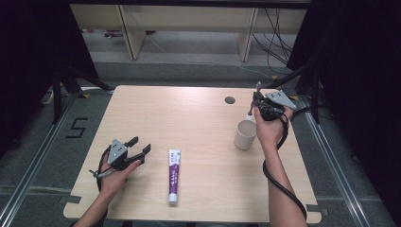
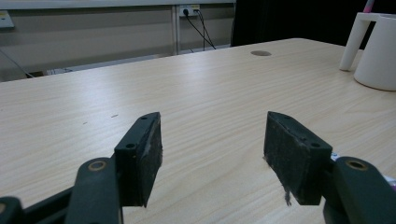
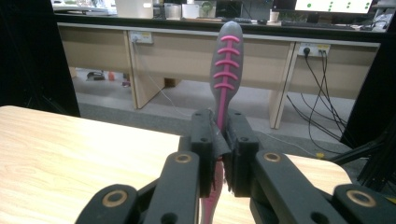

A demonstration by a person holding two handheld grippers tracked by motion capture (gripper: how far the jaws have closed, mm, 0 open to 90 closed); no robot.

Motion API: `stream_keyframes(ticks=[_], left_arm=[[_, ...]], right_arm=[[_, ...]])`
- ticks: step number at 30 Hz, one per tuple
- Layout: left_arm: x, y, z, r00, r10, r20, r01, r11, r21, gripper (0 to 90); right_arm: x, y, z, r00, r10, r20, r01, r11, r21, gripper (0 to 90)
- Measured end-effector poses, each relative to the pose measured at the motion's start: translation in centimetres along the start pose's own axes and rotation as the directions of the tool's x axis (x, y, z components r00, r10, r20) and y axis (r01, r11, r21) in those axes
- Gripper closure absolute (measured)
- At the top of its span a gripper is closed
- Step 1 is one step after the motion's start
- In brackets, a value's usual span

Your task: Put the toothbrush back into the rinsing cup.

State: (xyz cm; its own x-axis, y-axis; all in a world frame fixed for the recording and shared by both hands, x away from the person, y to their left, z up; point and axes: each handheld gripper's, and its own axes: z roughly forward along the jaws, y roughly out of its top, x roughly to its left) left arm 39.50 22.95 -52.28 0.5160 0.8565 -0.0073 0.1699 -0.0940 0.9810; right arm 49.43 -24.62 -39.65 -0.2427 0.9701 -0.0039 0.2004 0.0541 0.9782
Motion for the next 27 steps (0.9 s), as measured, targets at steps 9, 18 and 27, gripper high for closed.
stream_keyframes(ticks=[9, 18, 27], left_arm=[[0.0, 0.0, 0.1, 1.0, -0.006, 0.005, 0.006, 0.9999, -0.009, 36.9], [0.0, 0.0, 0.0, 1.0, -0.006, 0.001, 0.006, 1.0, 0.003, 36.9], [0.0, 0.0, 0.0, 1.0, -0.006, 0.002, 0.006, 1.0, 0.003, 36.9]], right_arm=[[0.1, -0.5, 0.1, 1.0, 0.004, 0.007, -0.004, 1.0, 0.024, 83.8], [0.1, -1.1, 0.4, 1.0, 0.001, 0.006, -0.001, 0.999, 0.046, 83.8], [-0.1, -1.6, 0.7, 1.0, -0.006, -0.001, 0.006, 0.998, 0.059, 83.8]])
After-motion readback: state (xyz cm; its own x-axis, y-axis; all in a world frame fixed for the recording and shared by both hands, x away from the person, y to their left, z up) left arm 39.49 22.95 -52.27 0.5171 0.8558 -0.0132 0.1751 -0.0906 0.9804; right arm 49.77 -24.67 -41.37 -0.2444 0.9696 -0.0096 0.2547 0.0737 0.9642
